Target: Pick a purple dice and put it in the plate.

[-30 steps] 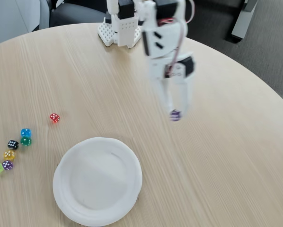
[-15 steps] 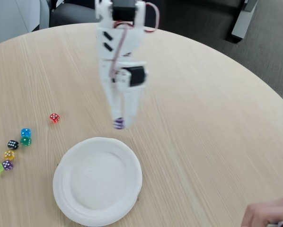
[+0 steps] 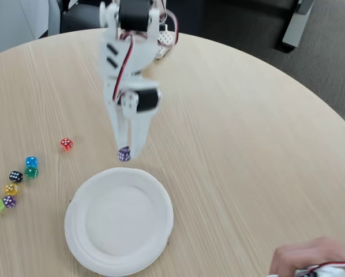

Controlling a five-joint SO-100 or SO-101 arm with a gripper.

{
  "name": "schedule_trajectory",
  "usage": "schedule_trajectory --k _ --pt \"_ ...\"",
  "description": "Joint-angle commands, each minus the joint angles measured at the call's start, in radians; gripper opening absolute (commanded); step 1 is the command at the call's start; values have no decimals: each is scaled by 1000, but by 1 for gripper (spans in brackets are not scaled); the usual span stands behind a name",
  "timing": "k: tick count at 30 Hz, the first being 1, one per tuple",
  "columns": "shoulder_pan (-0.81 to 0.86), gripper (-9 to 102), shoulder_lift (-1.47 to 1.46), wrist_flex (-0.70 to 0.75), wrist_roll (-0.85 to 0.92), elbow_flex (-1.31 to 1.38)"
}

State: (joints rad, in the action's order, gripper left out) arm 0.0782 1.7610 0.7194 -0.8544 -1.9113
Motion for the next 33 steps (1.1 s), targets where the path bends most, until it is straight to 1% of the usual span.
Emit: schedule_trajectory --k 1,10,18,23,30,33 --pt "2 0 -58 -15 0 5" --pt "2 0 -189 -15 28 5" --pt "5 0 -201 -17 60 17" --pt "6 0 -186 -25 34 21" --pt "6 0 -184 -213 17 21" --pt "5 0 -184 -233 43 14"
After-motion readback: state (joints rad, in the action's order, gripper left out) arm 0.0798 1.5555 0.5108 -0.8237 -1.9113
